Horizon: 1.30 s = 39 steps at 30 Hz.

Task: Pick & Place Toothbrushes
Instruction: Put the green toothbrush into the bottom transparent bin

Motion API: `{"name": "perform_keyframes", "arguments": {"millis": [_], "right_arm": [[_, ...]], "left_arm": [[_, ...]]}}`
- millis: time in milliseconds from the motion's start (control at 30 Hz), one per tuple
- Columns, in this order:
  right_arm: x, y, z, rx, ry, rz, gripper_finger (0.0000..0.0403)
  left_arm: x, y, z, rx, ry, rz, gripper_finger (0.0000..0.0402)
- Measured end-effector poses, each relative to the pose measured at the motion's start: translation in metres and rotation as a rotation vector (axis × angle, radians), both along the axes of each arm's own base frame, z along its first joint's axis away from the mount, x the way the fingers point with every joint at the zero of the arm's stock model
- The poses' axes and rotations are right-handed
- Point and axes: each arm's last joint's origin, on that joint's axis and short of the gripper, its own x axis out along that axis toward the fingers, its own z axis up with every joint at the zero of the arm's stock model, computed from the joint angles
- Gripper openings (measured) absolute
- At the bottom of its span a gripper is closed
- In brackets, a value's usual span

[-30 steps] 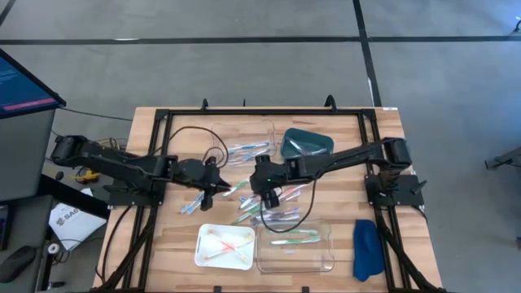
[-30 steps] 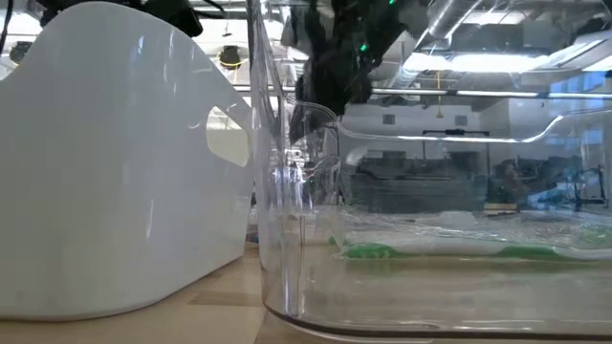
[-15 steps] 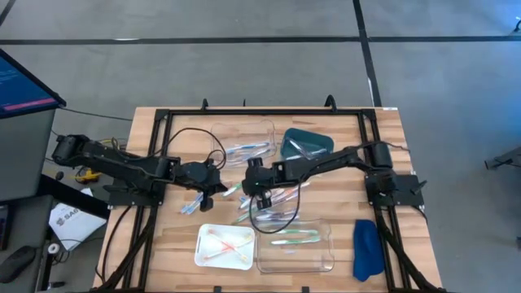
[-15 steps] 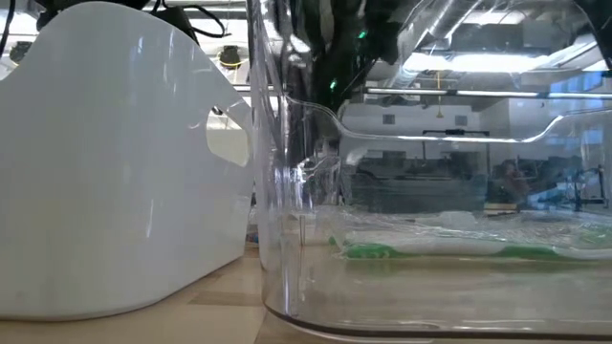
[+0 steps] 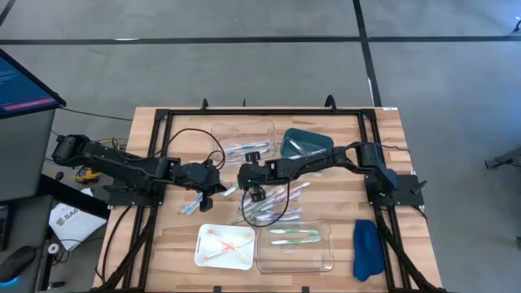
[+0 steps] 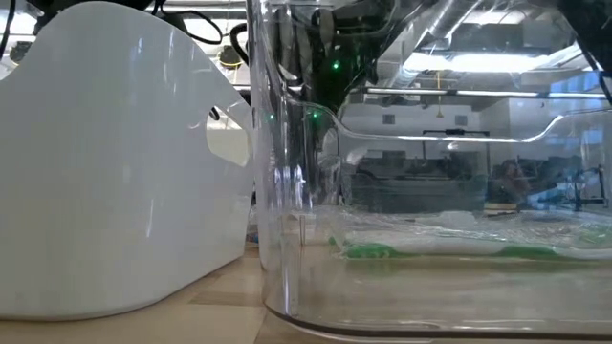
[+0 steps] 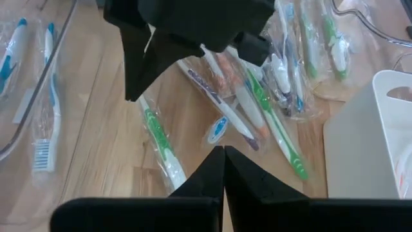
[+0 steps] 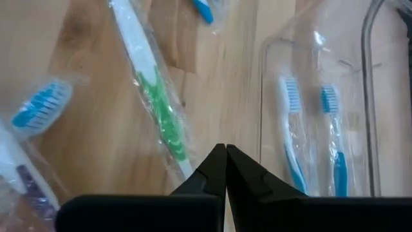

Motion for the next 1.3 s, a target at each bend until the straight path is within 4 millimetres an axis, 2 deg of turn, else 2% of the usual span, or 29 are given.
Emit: {"name": "perform_keyframes", "arguments": {"millis": [167, 433, 700, 1000, 1300], "right_arm": [[0.0, -0.009, 0.0, 0.011, -0.01, -0.029, 0.0001], [0.001, -0.007, 0.0, 0.015, -0.019, -0.025, 0.0], [0.004, -0.007, -0.031, 0.004, 0.074, -0.032, 0.0], [-0.001, -0.001, -0.023, 0.025, 0.097, -0.036, 0.0], [-0.006, 0.008, -0.025, 0.034, 0.154, -0.037, 0.0]], "left_arm": [[0.0, 0.0, 0.0, 0.001, -0.004, -0.001, 0.0001], [0.001, 0.0, 0.001, 0.001, -0.015, -0.002, 0.0001], [0.002, 0.0, 0.002, -0.001, -0.027, -0.003, 0.0001], [0.002, 0.0, 0.002, 0.002, -0.028, -0.005, 0.0001], [0.002, 0.0, 0.002, 0.002, -0.027, -0.005, 0.0001]]}}
